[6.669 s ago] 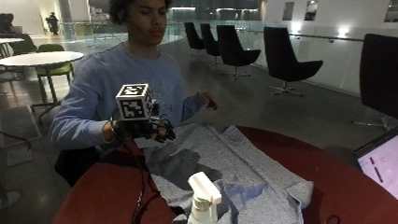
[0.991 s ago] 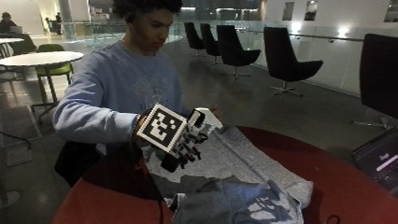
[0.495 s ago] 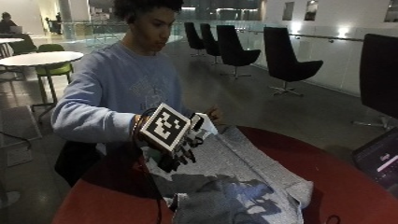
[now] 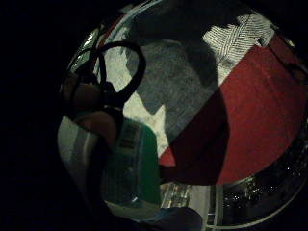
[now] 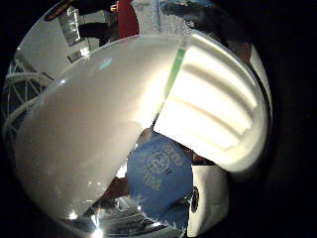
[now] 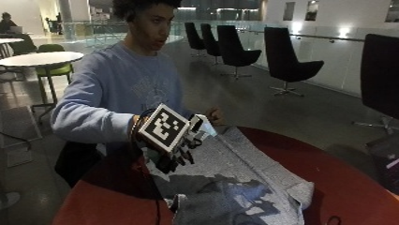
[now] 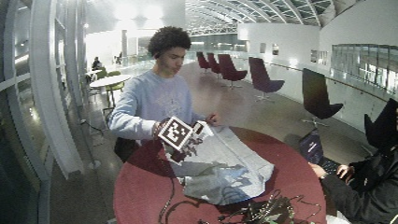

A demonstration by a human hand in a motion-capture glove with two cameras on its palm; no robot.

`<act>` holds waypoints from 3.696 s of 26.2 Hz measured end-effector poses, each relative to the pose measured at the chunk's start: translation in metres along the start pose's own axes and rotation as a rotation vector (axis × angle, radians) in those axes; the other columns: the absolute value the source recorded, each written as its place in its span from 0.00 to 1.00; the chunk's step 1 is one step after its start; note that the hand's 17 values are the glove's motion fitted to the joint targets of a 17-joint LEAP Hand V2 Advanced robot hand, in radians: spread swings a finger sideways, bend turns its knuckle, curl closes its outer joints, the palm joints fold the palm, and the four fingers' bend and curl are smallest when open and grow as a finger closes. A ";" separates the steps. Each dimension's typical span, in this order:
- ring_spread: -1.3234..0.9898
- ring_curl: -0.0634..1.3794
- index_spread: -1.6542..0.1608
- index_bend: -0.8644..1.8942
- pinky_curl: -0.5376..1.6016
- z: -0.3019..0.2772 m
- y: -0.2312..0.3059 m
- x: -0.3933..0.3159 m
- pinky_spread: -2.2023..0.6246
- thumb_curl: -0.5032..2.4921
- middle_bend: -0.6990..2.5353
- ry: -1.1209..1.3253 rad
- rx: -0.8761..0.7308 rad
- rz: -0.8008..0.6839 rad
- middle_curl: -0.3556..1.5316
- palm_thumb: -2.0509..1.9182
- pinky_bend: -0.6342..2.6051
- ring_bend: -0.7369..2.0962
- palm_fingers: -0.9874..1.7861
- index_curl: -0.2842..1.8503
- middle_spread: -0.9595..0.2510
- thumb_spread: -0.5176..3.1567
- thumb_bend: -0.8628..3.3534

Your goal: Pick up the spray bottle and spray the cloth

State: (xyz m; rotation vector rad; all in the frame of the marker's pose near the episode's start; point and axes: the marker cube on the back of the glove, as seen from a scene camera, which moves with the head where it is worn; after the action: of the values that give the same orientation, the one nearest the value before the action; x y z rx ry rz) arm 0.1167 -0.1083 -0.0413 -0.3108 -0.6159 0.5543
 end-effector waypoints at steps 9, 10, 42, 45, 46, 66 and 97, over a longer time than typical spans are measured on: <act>0.56 0.31 0.78 0.37 0.43 0.001 -0.002 0.005 0.81 0.38 0.28 0.020 -0.003 0.006 0.43 0.77 0.27 0.43 0.77 0.33 0.76 0.31 0.20; 0.56 0.31 0.78 0.37 0.43 0.002 -0.002 0.004 0.81 0.38 0.28 0.014 -0.004 0.006 0.43 0.77 0.27 0.43 0.77 0.33 0.76 0.31 0.20; 0.56 0.31 0.79 0.37 0.43 0.003 0.002 0.002 0.81 0.39 0.28 0.023 -0.024 0.003 0.43 0.77 0.27 0.43 0.77 0.33 0.76 0.31 0.20; 0.56 0.31 0.79 0.37 0.43 0.003 0.004 -0.001 0.80 0.39 0.28 0.021 -0.031 -0.004 0.43 0.77 0.27 0.43 0.77 0.33 0.76 0.31 0.20; 0.56 0.31 0.79 0.37 0.43 0.004 0.004 -0.004 0.80 0.39 0.28 0.015 -0.030 -0.006 0.43 0.77 0.27 0.43 0.77 0.33 0.76 0.31 0.20; 0.56 0.31 0.79 0.37 0.43 0.013 0.004 -0.023 0.80 0.39 0.28 -0.012 -0.039 -0.043 0.43 0.77 0.27 0.43 0.77 0.33 0.76 0.31 0.20; 0.55 0.30 0.77 0.37 0.42 0.181 -0.221 -0.275 0.81 0.38 0.27 -0.620 0.252 -0.676 0.42 0.76 0.25 0.41 0.74 0.34 0.74 0.33 0.20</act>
State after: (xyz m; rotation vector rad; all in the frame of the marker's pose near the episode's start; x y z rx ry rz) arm -0.0943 -0.4251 0.0691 0.3259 -1.1738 0.0544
